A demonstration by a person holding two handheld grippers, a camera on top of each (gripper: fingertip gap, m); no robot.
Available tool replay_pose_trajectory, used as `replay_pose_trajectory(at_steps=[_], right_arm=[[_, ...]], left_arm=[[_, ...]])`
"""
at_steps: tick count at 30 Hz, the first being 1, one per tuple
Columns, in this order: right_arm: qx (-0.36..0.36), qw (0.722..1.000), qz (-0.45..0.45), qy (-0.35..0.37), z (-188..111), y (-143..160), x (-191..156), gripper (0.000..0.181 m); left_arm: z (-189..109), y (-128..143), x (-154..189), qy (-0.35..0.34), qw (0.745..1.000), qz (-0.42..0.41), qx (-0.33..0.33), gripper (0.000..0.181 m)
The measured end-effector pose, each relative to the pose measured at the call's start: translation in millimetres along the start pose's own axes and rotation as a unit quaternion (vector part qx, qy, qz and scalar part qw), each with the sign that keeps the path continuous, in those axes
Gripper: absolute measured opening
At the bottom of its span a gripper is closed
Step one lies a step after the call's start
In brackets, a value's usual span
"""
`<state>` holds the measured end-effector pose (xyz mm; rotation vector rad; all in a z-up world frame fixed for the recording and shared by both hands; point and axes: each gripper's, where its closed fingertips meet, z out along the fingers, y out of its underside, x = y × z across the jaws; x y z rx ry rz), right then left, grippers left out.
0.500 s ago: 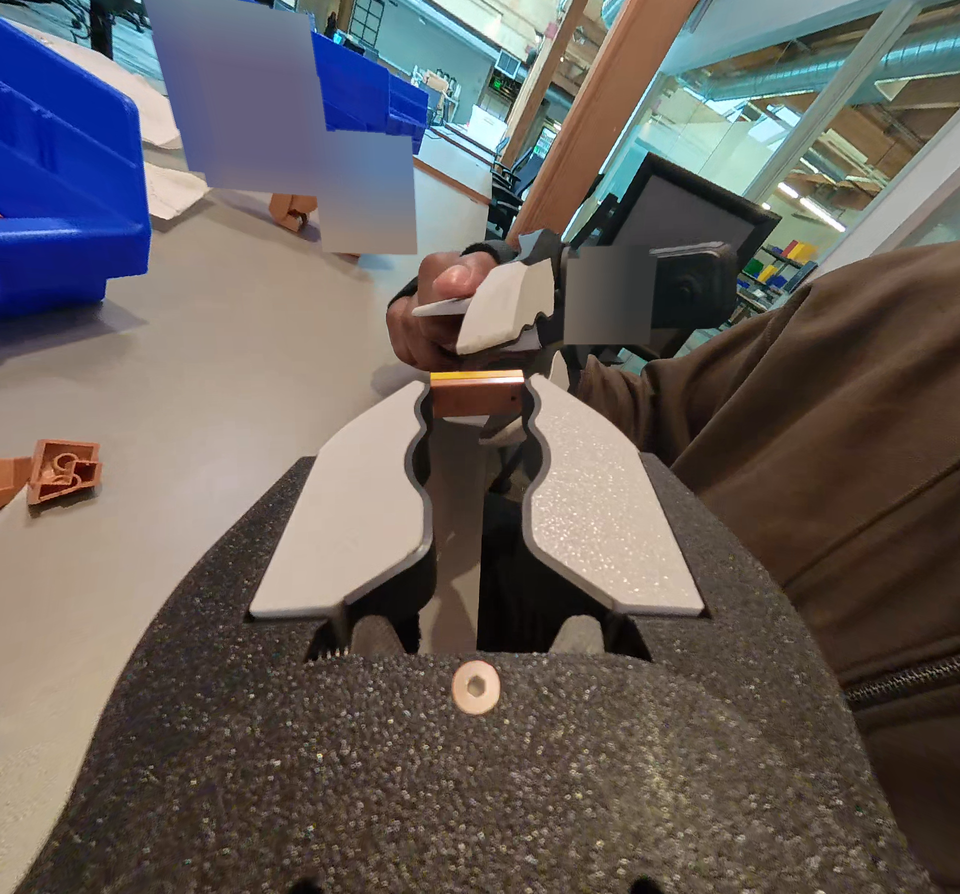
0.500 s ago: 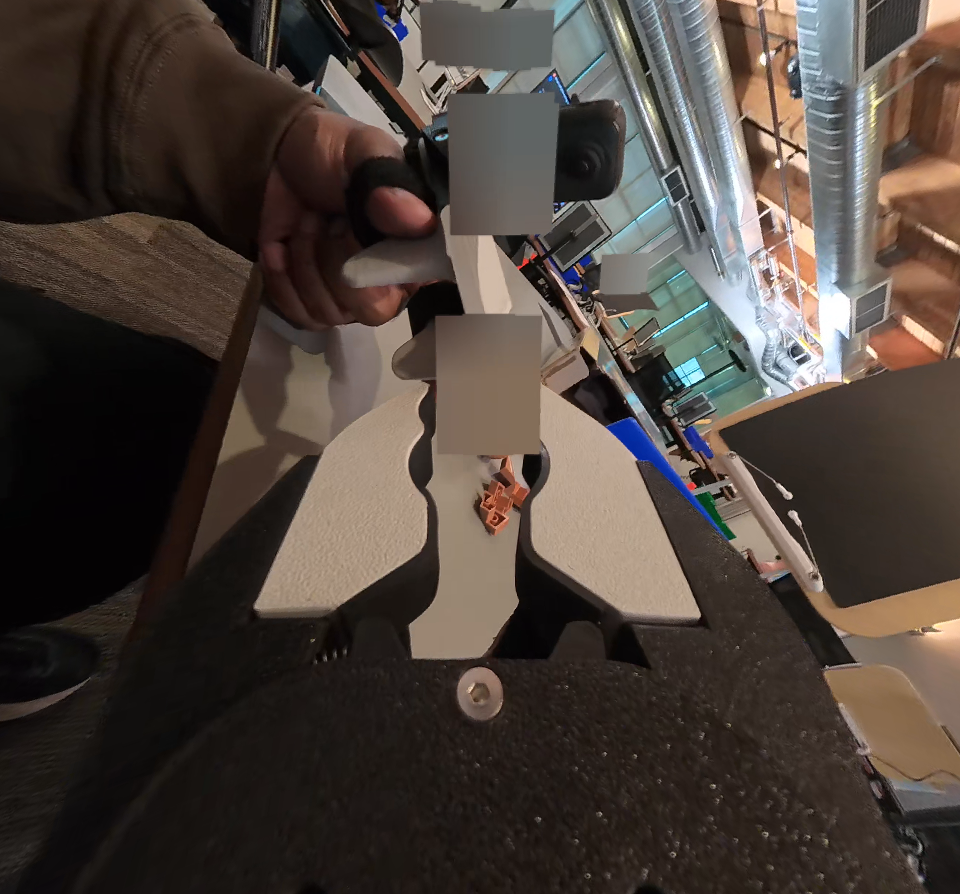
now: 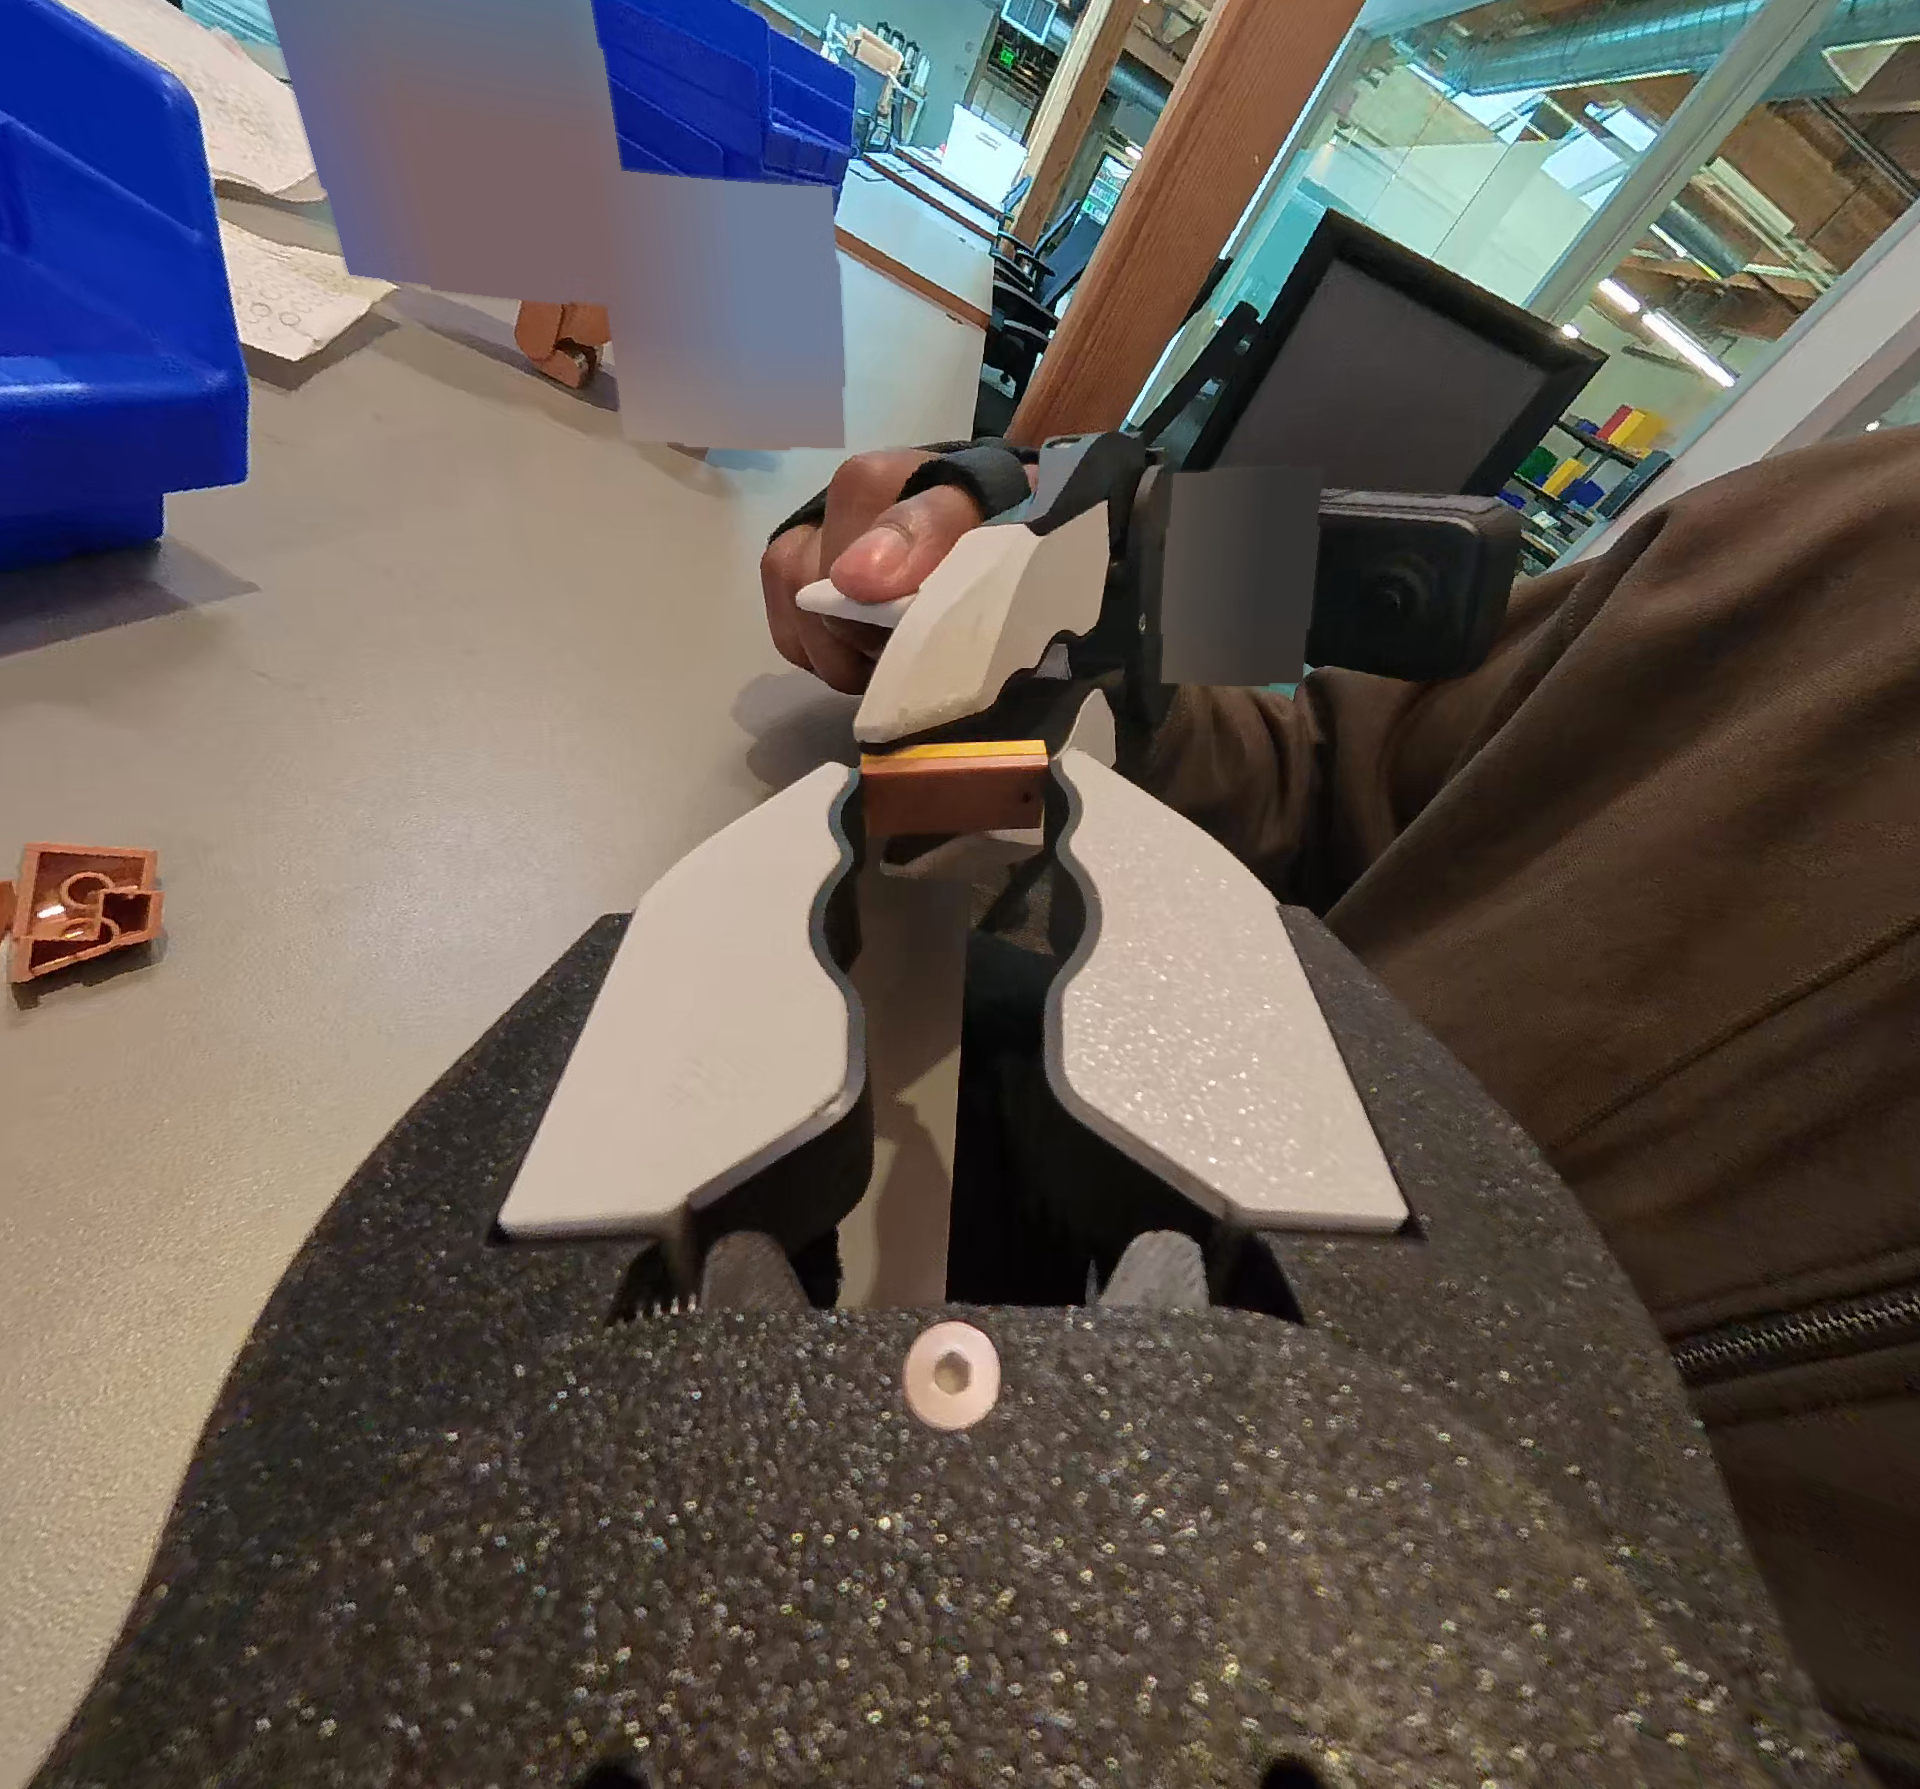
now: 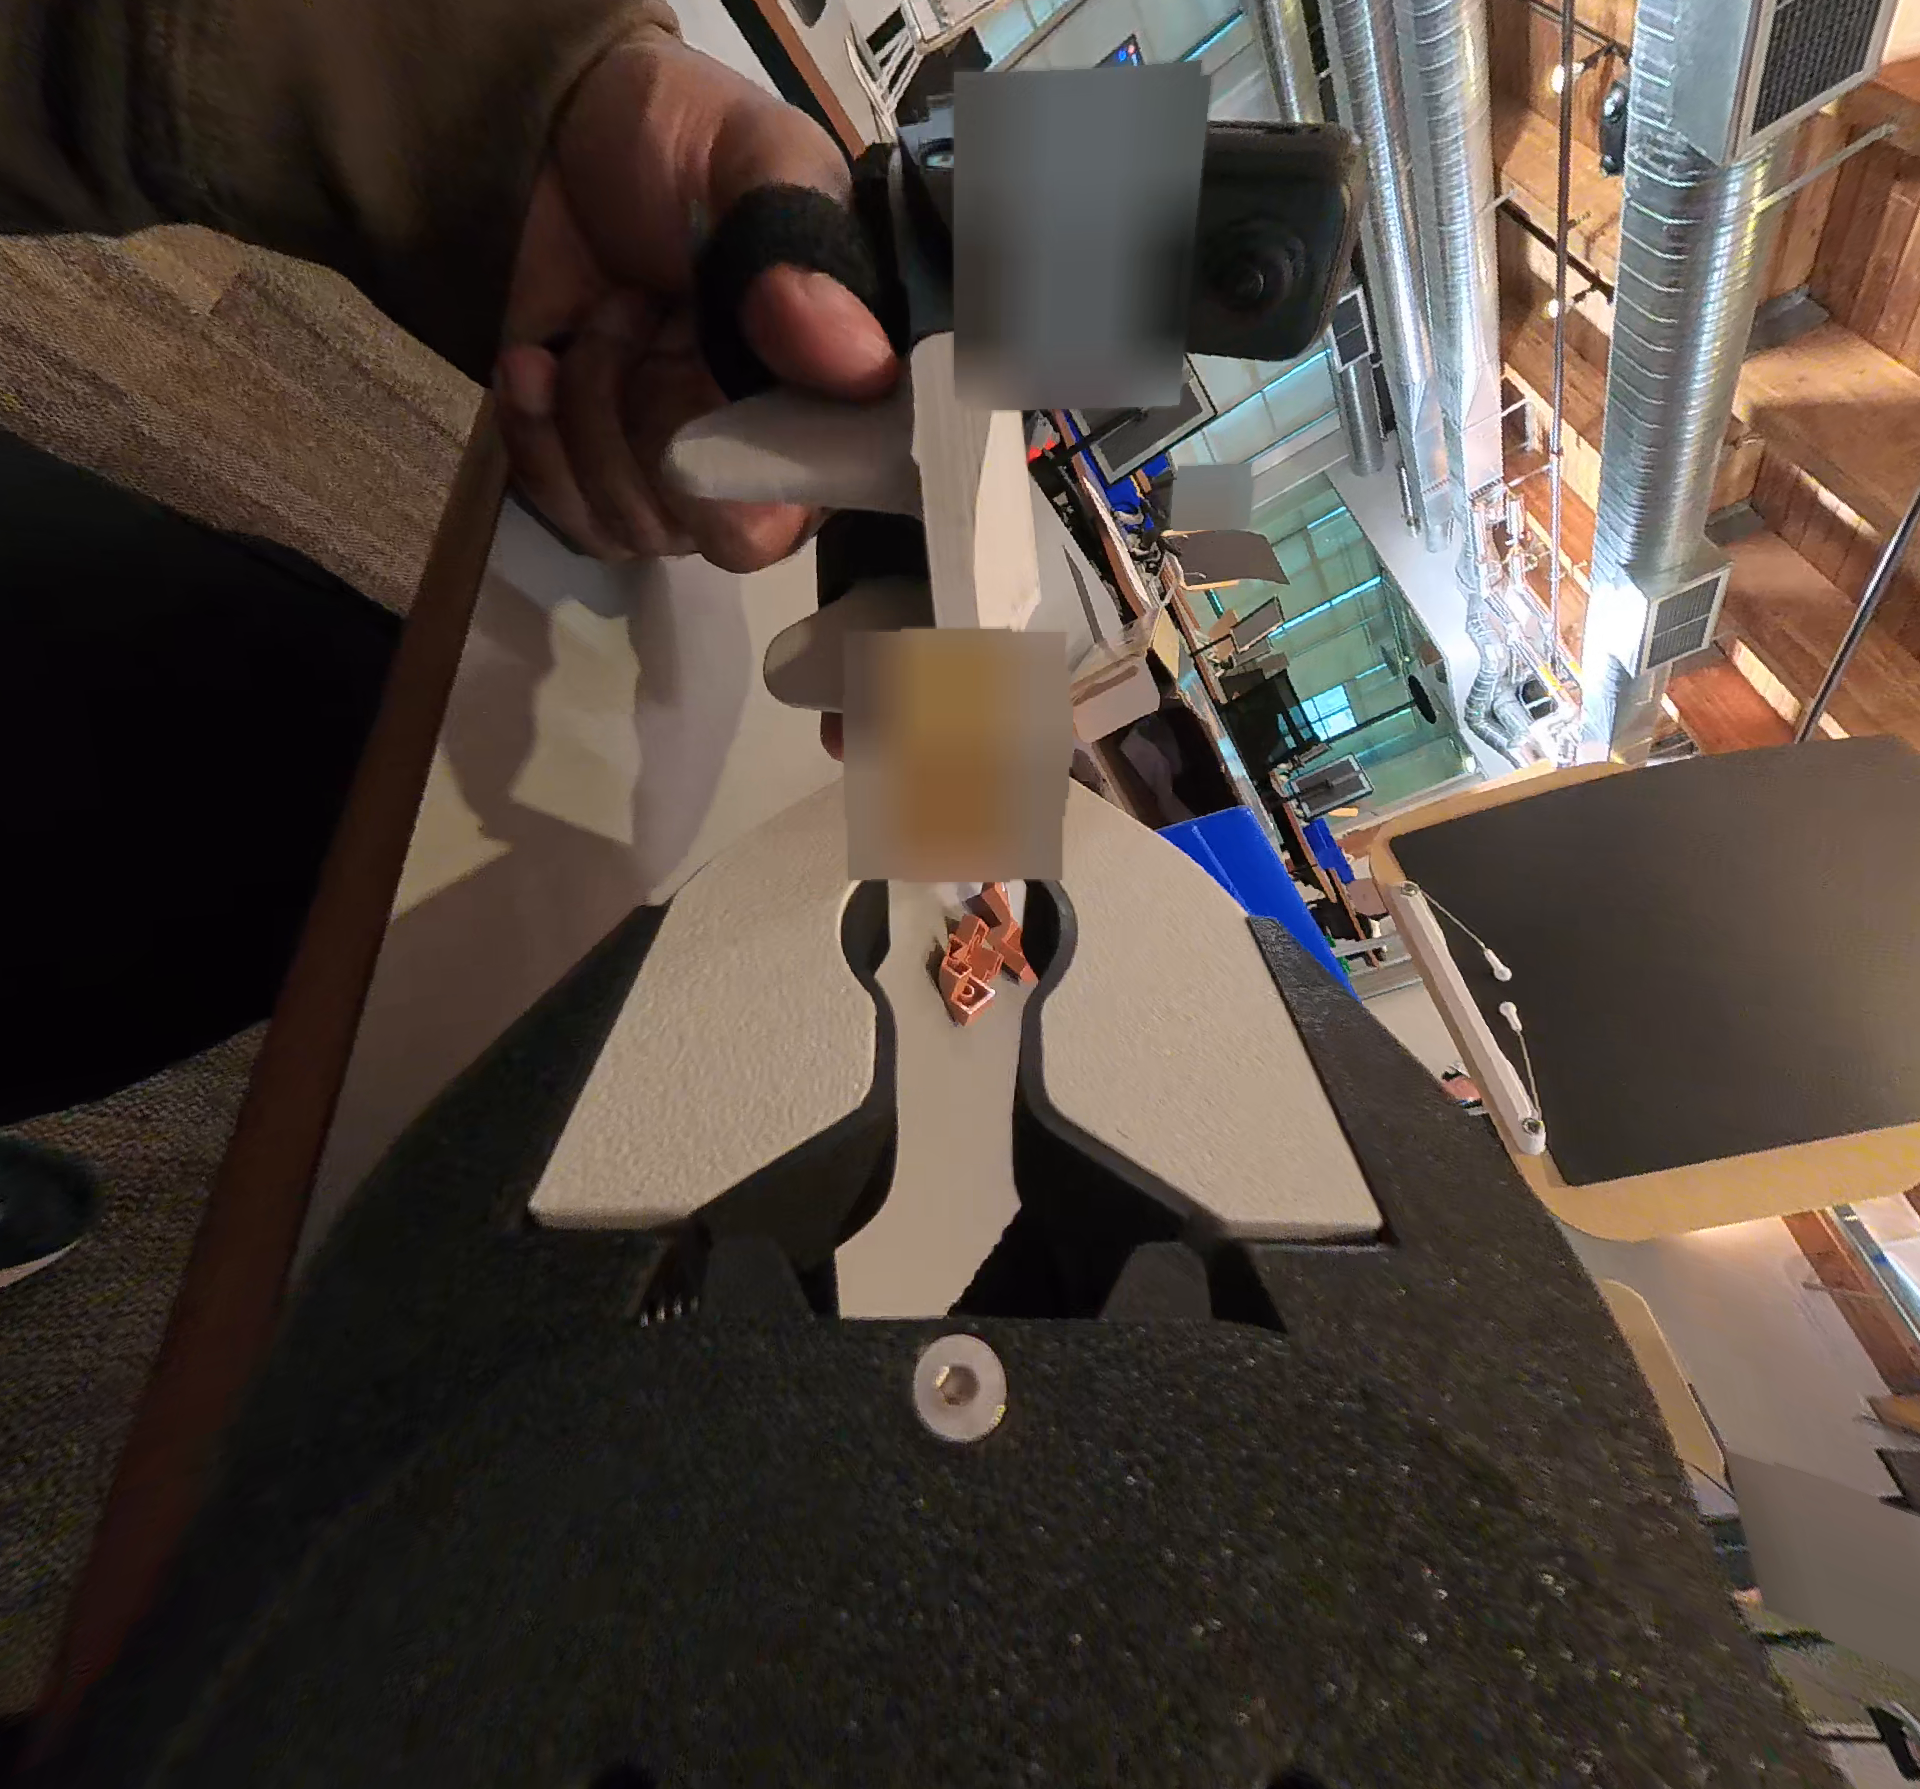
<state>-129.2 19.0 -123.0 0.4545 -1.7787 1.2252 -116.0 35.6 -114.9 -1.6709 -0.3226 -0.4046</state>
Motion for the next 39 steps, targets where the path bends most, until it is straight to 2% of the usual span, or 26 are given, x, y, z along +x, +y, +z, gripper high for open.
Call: replay_pose_trajectory(at_steps=[12, 39], right_arm=[[-0.041, 0.998, -0.041, 0.012, 1.2, 7.6, 0.1, 0.017], [-0.016, 1.000, -0.015, 0.005, -4.7, 2.2, 2.0, 0.017]], left_arm=[[2.6, 2.2, -5.2, -0.025, 1.000, 0.010, -0.009, 0.033], [-0.9, -0.9, 1.6, 0.002, 1.000, 0.019, 0.004, 0.033]])
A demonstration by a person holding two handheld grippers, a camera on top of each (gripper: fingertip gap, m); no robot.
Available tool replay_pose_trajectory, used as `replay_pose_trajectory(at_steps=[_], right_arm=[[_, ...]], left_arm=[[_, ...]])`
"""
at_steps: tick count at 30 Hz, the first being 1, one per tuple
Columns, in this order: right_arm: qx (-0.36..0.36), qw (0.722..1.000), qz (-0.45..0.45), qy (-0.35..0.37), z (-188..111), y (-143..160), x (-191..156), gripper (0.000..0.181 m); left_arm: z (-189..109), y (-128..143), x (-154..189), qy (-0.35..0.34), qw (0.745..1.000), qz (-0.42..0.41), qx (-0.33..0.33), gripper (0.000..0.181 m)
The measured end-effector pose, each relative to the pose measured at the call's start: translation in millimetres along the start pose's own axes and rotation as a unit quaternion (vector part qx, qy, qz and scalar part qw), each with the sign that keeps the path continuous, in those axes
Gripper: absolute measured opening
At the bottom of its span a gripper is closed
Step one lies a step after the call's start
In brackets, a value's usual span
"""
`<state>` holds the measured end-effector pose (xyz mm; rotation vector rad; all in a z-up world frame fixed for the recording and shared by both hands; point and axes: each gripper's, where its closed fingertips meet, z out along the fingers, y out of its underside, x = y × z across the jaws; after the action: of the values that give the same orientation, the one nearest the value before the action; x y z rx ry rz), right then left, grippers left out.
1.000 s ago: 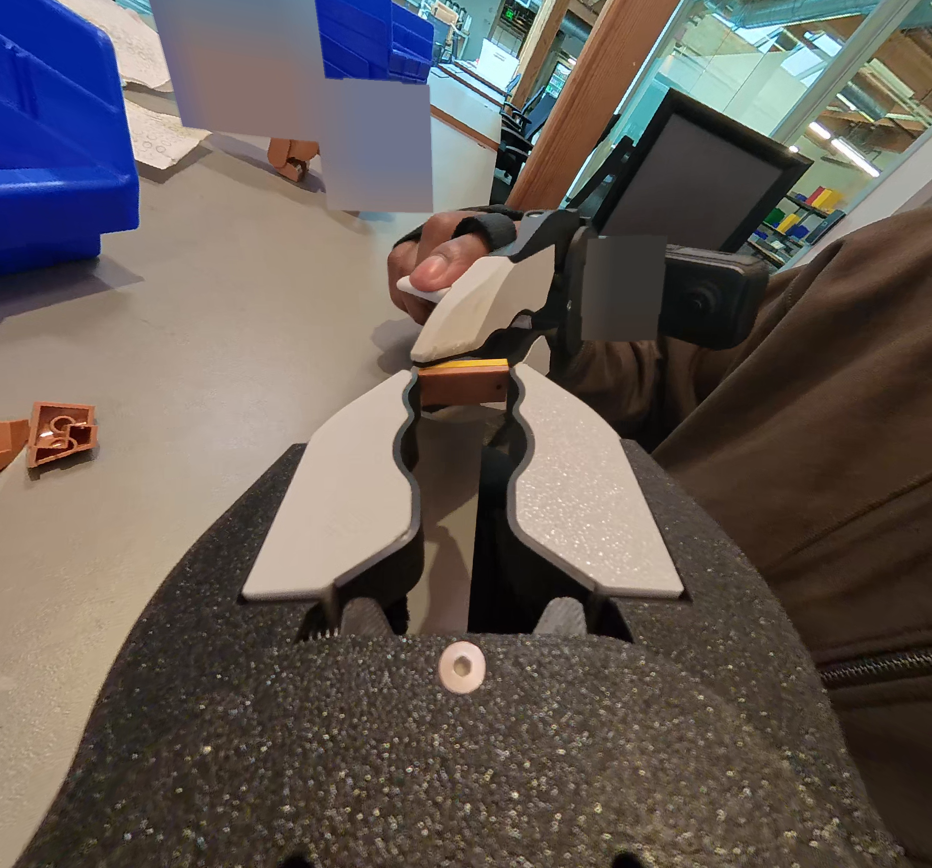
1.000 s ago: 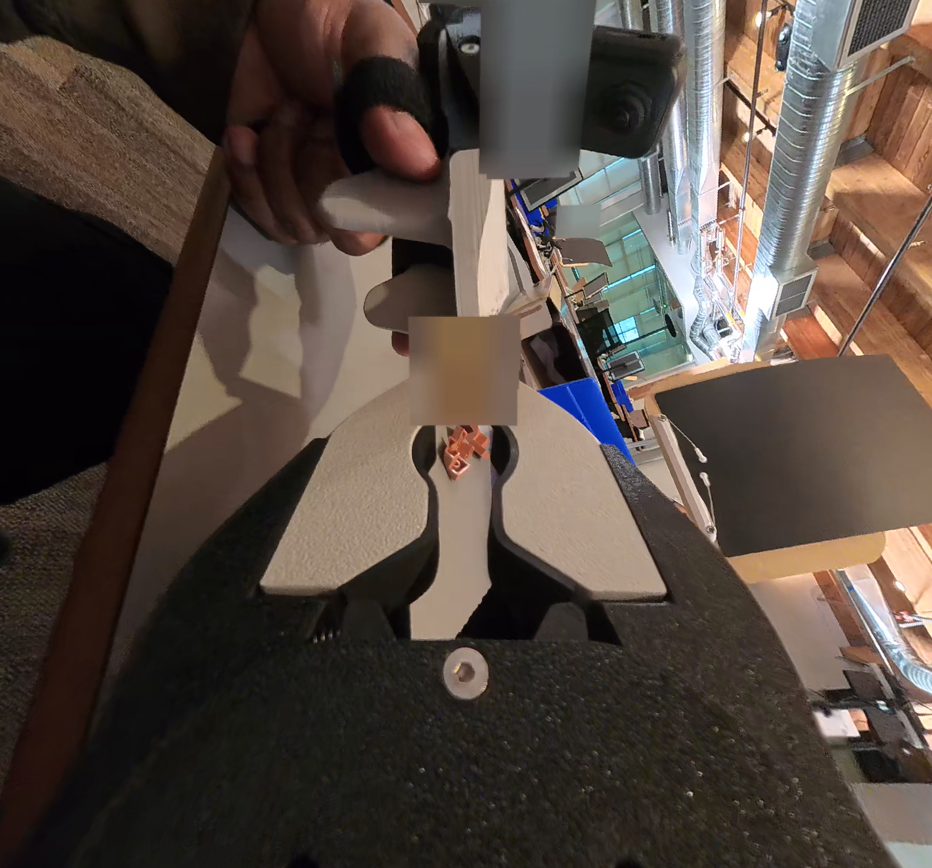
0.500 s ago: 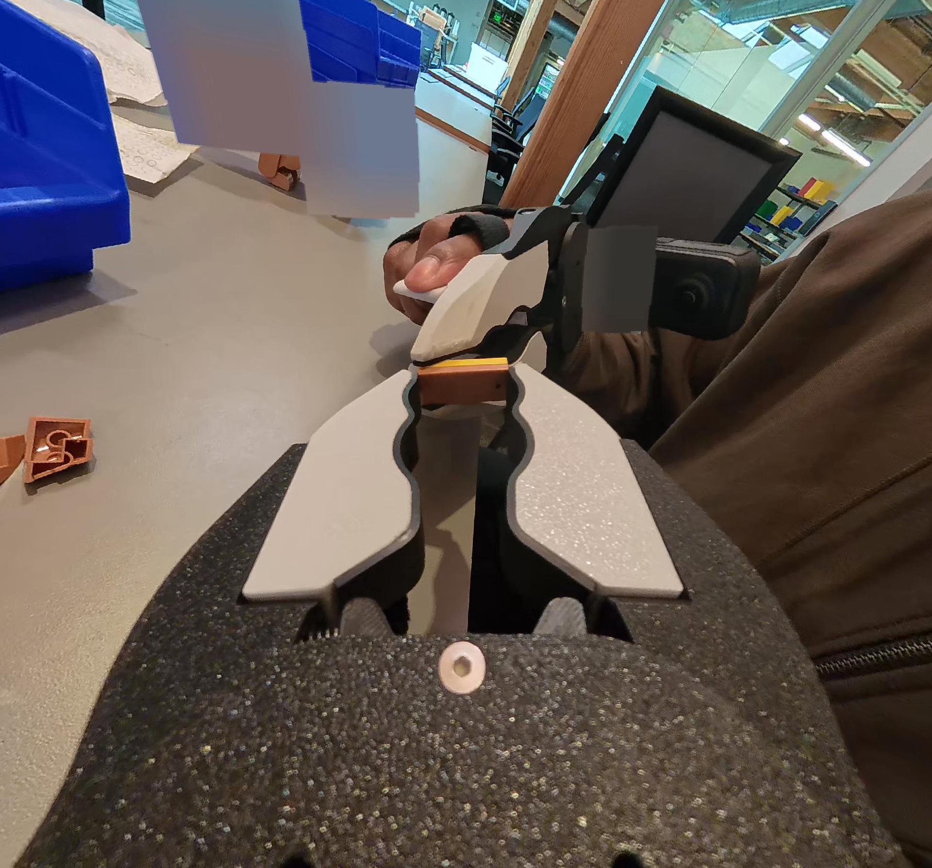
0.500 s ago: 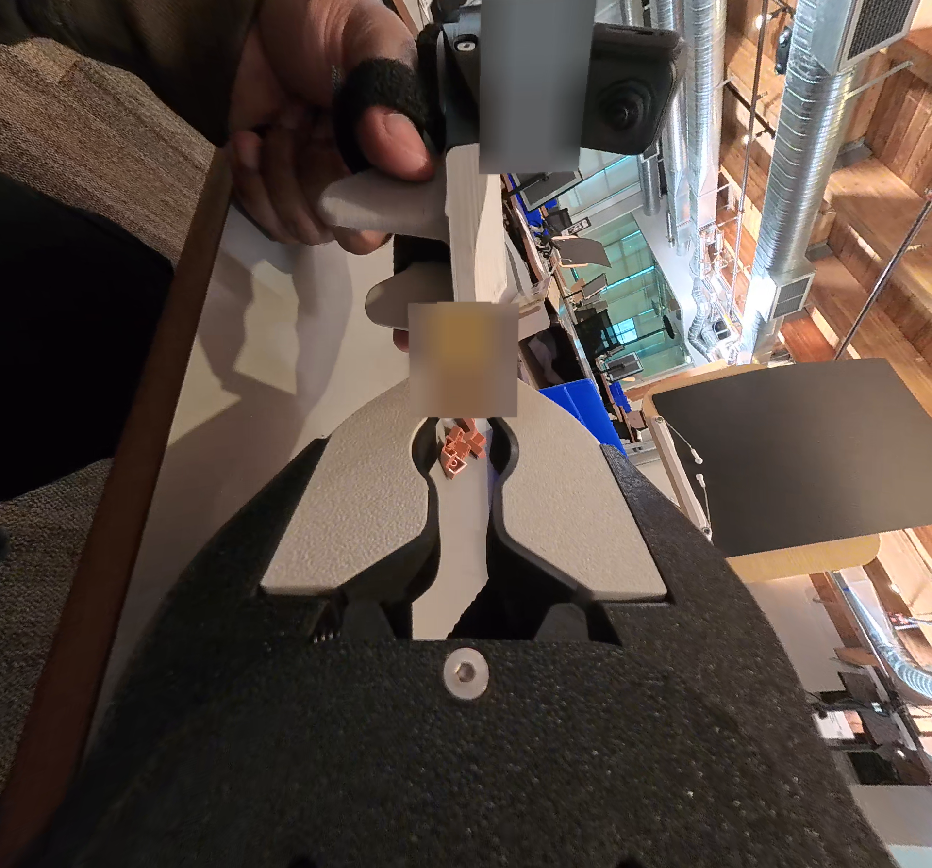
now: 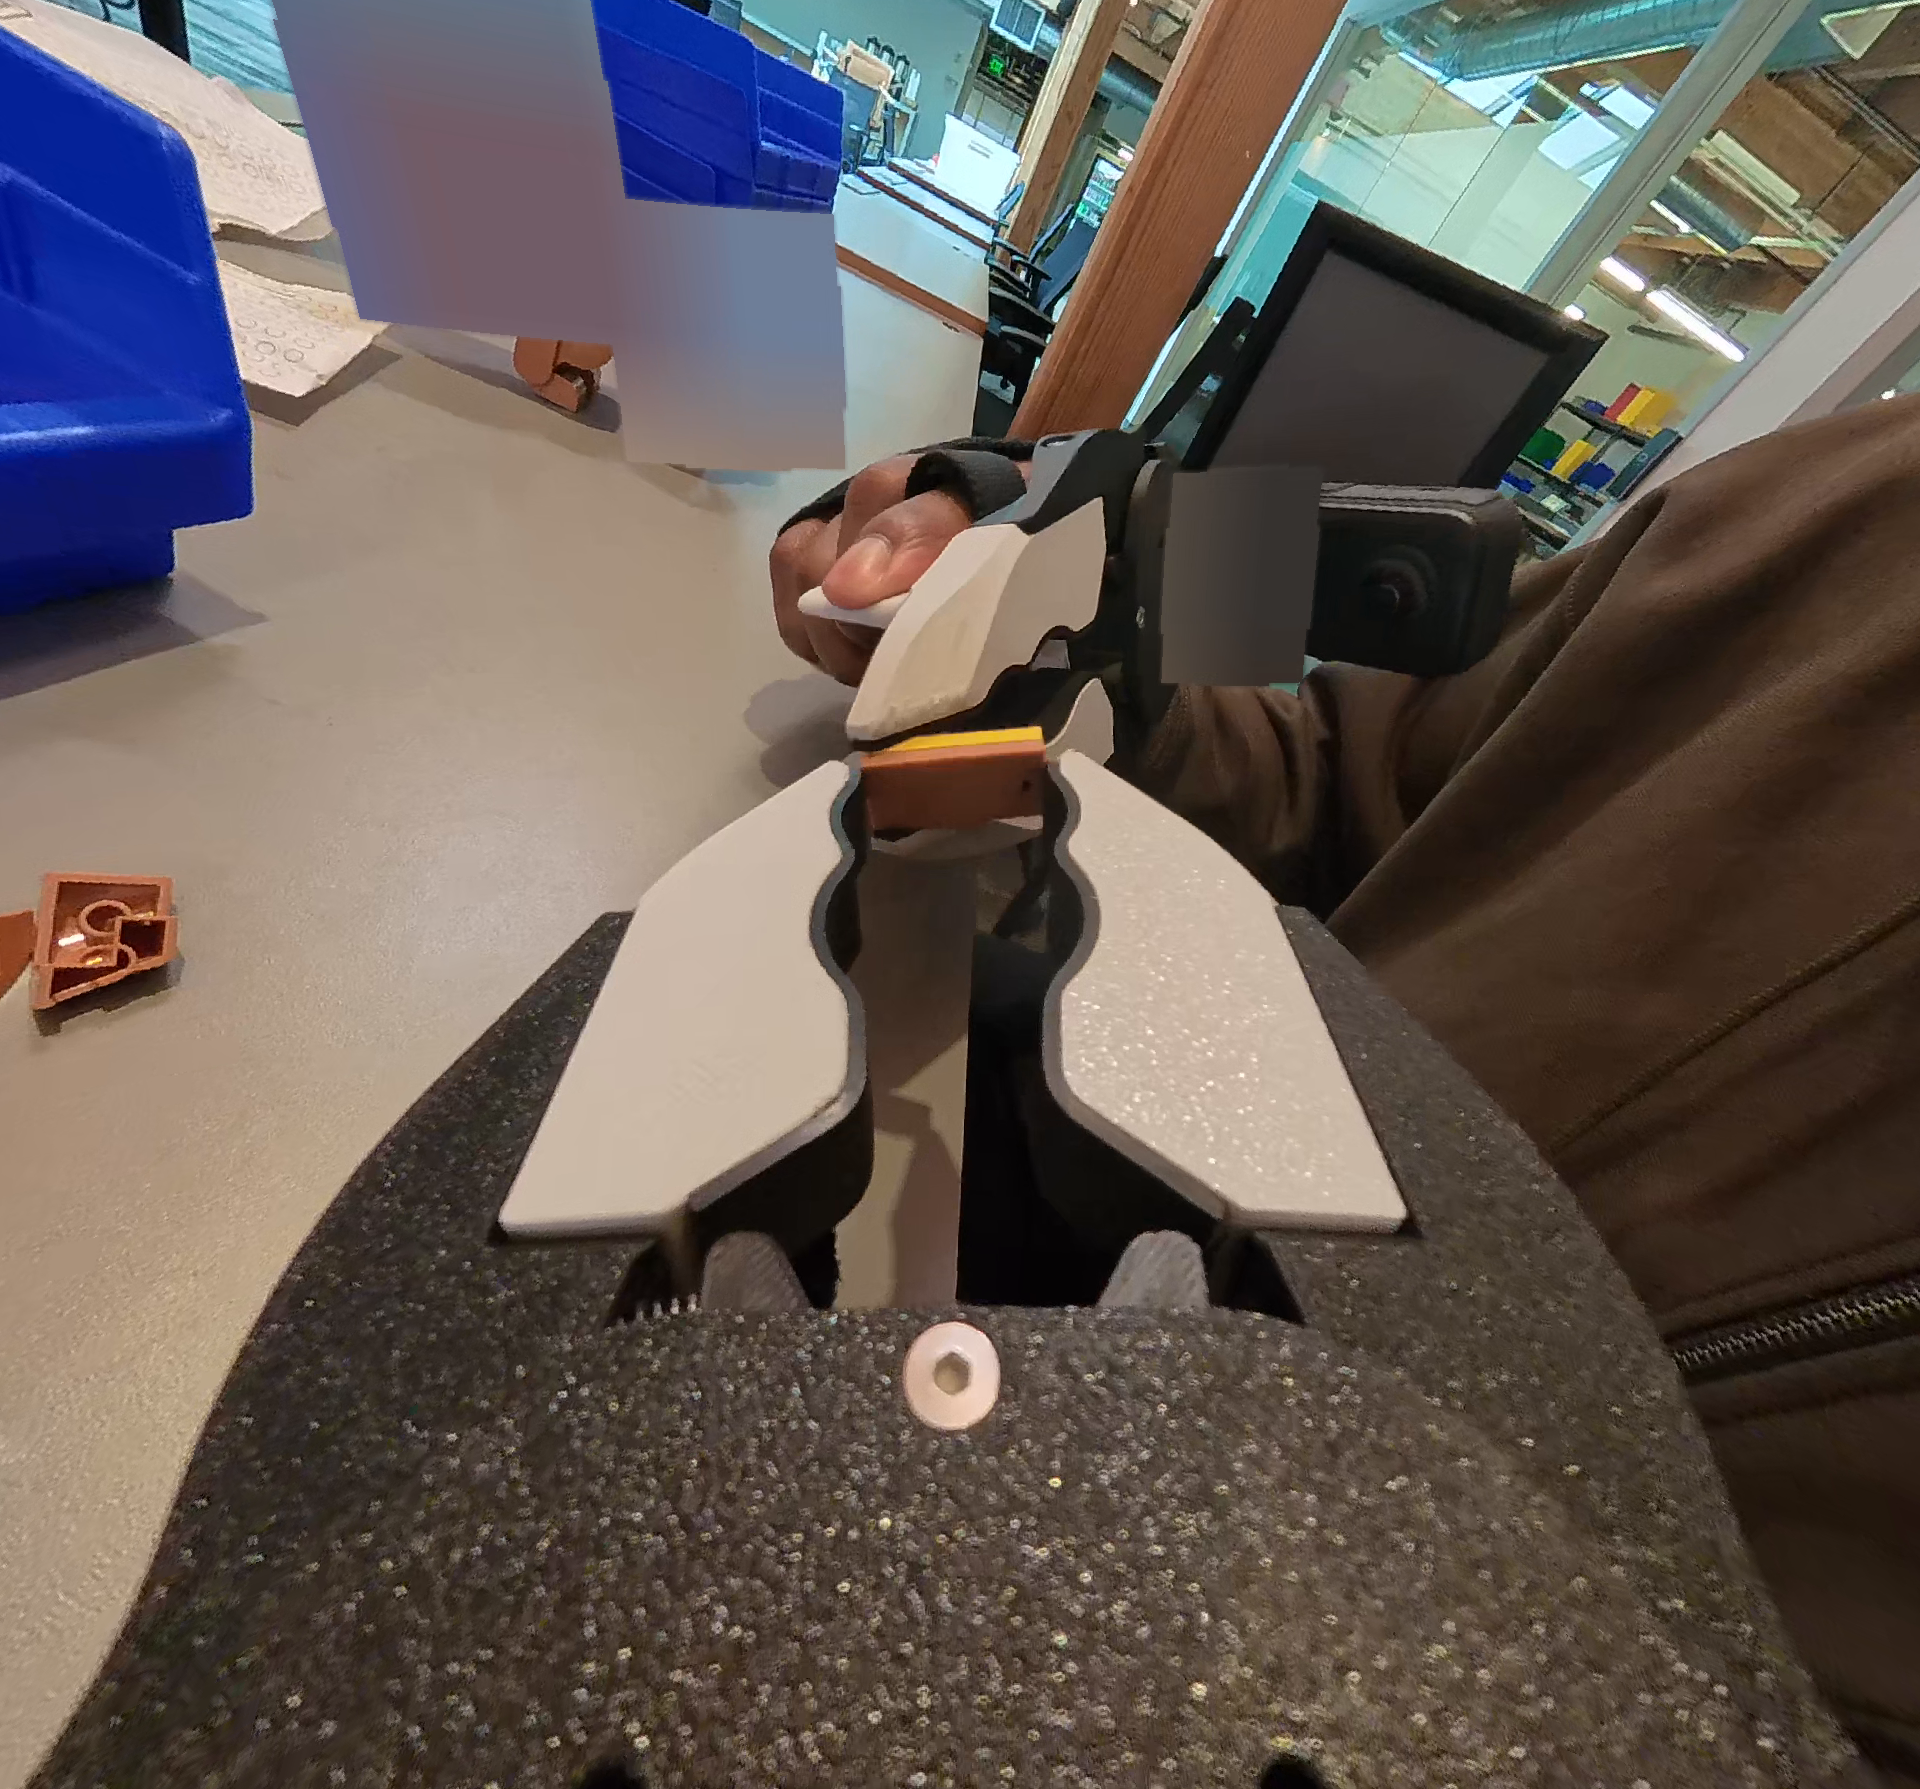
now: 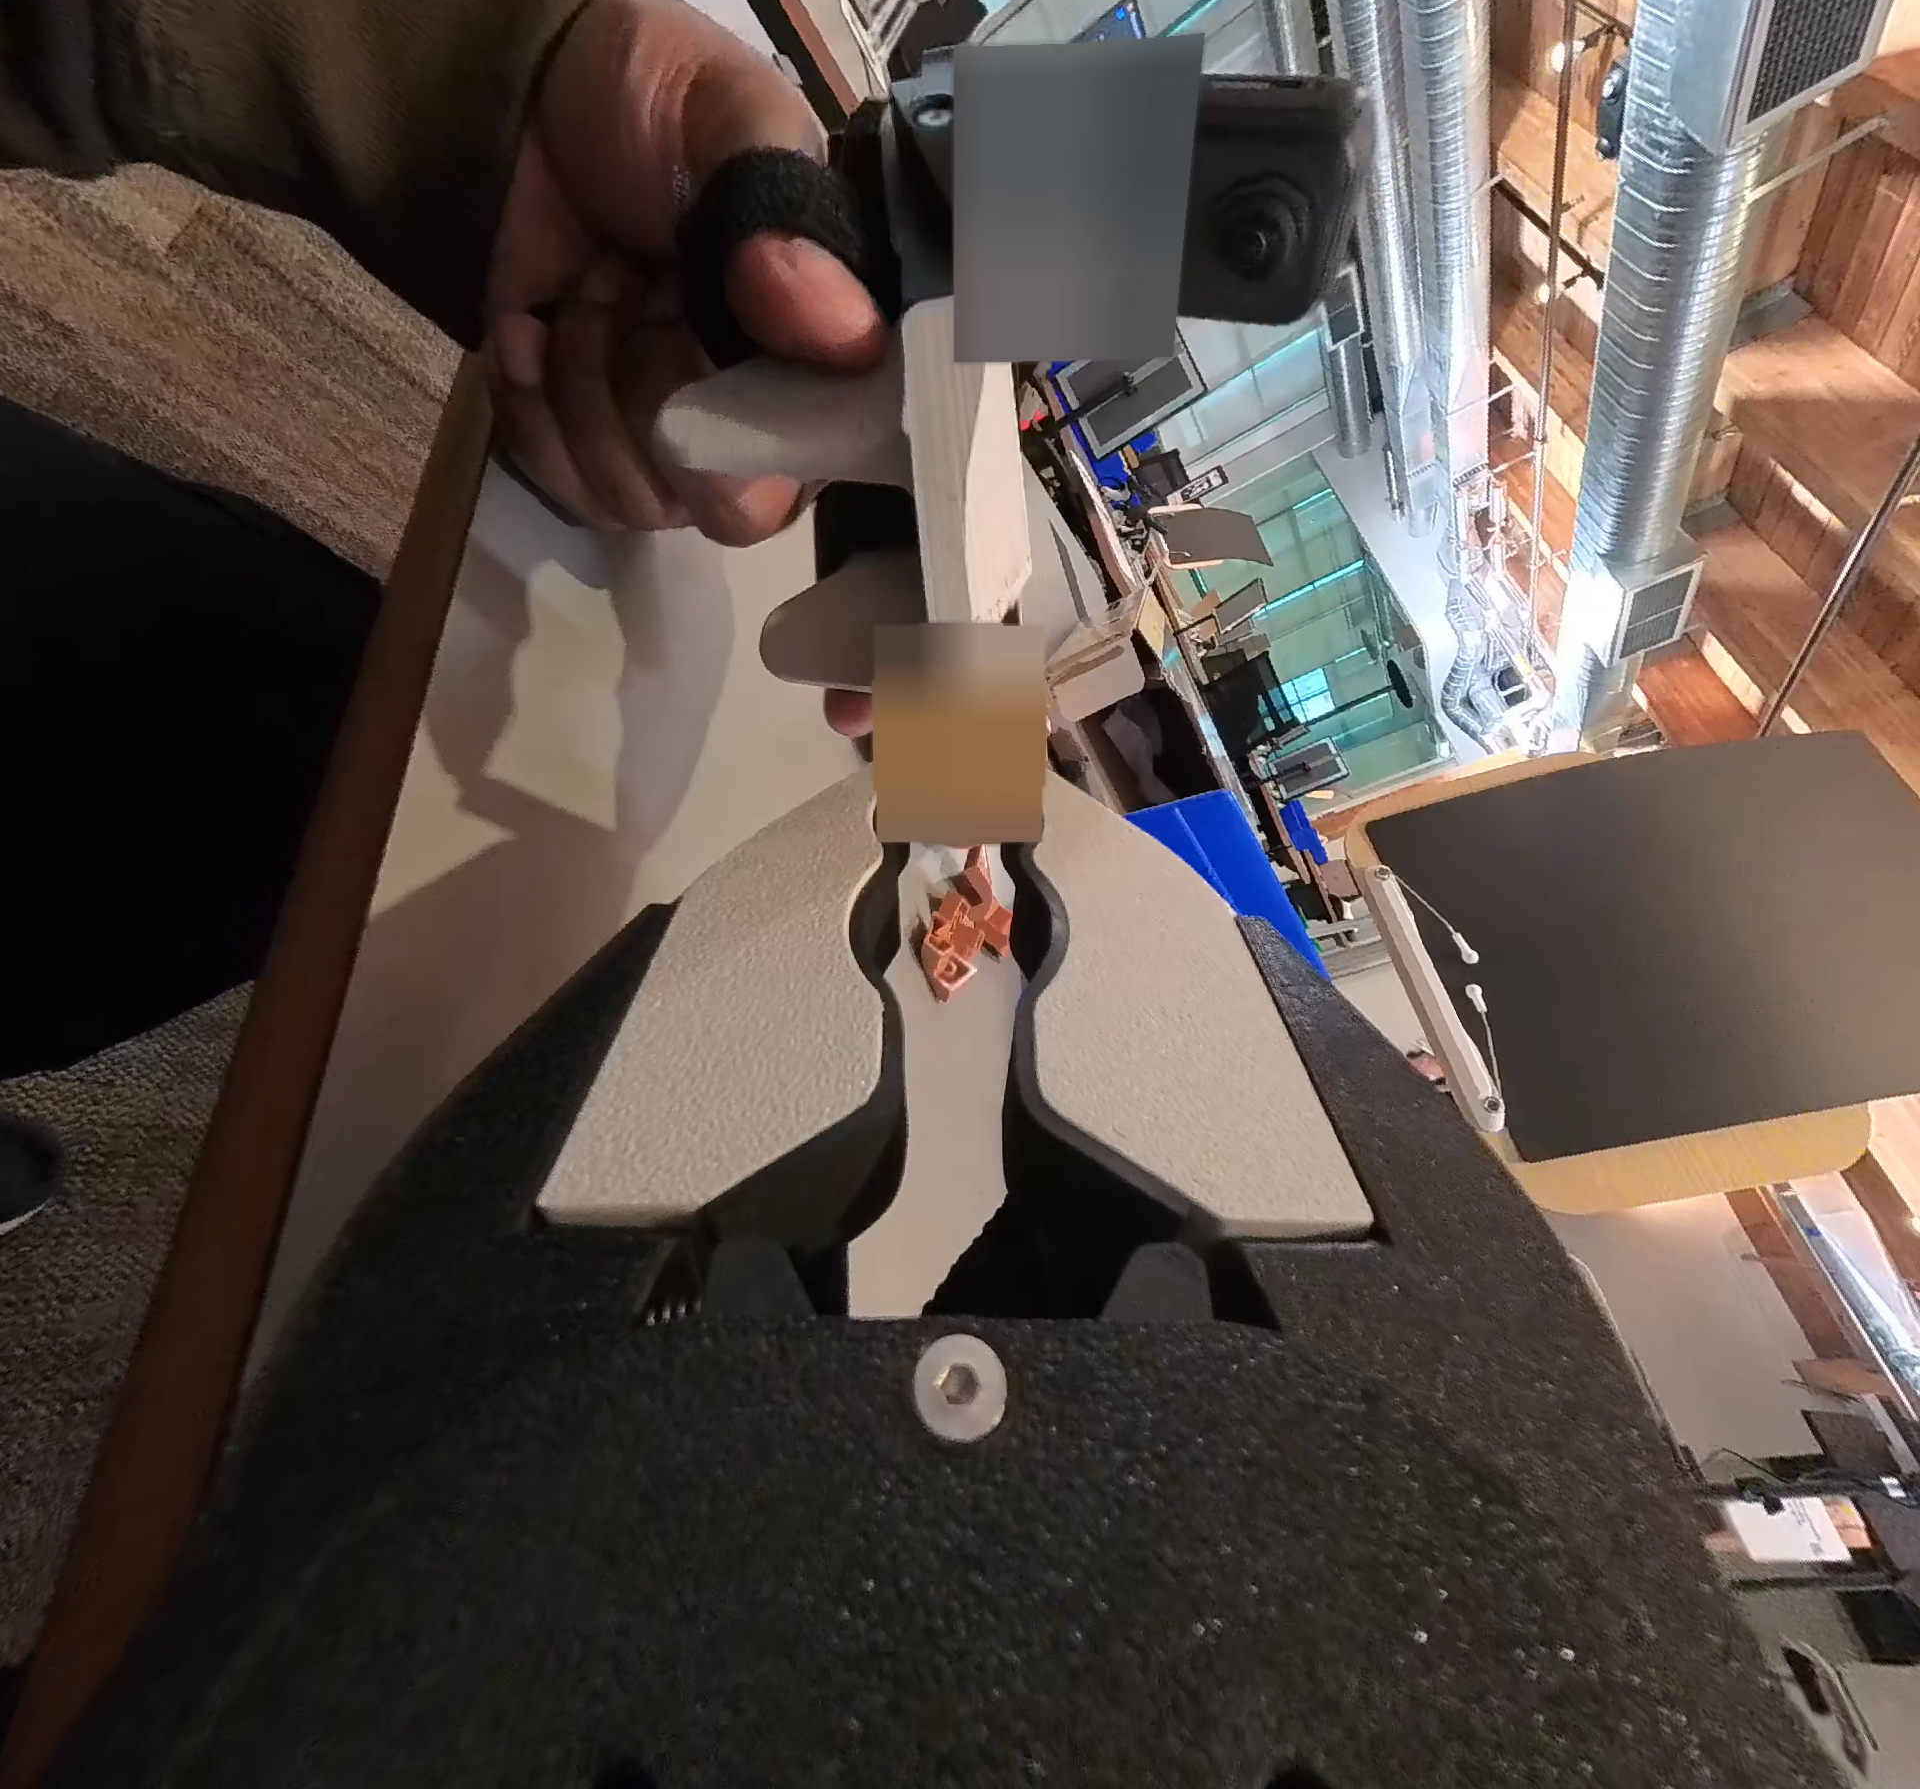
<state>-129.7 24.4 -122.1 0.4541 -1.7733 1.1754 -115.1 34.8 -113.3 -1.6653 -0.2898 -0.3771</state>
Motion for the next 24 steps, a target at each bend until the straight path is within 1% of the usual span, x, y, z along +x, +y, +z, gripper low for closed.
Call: replay_pose_trajectory(at_steps=[5, 10, 14, 24], right_arm=[[0.015, 1.000, 0.009, -0.003, -1.0, -3.9, -0.3, 0.017], [0.011, 1.000, 0.000, 0.003, 0.7, -4.3, -0.5, 0.017], [0.004, 1.000, -0.006, 0.009, 1.3, -2.5, 0.6, 0.017], [-0.056, 0.997, -0.033, 0.044, 5.9, 13.1, 6.6, 0.017]], left_arm=[[-3.2, -3.6, 3.3, 0.012, 1.000, 0.005, 0.015, 0.033], [2.4, 2.4, 2.4, -0.001, 1.000, 0.015, -0.008, 0.037], [3.4, 2.2, 0.6, -0.005, 1.000, 0.014, -0.008, 0.034], [6.3, -0.4, -10.8, -0.052, 0.998, 0.042, -0.003, 0.033]])
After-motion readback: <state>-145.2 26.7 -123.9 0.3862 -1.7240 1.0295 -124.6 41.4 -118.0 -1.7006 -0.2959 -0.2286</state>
